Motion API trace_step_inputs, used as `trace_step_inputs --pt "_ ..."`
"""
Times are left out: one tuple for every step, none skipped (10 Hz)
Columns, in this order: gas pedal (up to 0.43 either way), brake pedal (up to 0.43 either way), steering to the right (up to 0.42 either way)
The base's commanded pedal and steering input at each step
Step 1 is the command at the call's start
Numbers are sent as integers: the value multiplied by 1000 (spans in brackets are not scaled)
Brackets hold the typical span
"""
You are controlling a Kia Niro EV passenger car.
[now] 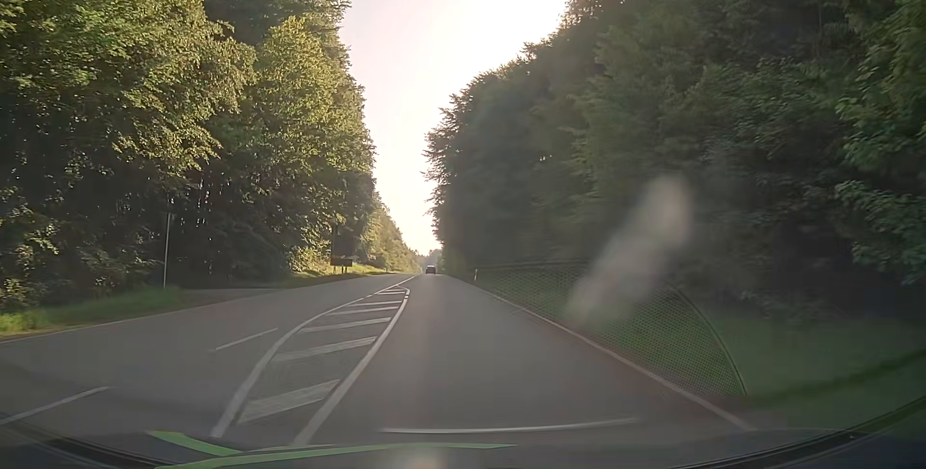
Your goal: Follow the waypoints while adhering to traffic rules and regulations
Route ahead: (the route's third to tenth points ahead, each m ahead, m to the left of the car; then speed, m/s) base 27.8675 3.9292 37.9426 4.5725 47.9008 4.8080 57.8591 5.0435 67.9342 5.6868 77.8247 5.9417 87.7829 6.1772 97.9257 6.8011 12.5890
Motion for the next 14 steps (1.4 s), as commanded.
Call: trace_step_inputs --pt "409 0 -14" --pt "421 0 -15" --pt "421 0 -15" --pt "421 0 -15" --pt "421 0 -15" --pt "429 0 -15" --pt "429 0 -15" --pt "429 0 -15" --pt "429 0 -15" --pt "441 0 -15" --pt "441 0 -14" --pt "441 0 -13" --pt "441 0 -12" --pt "441 0 -12"
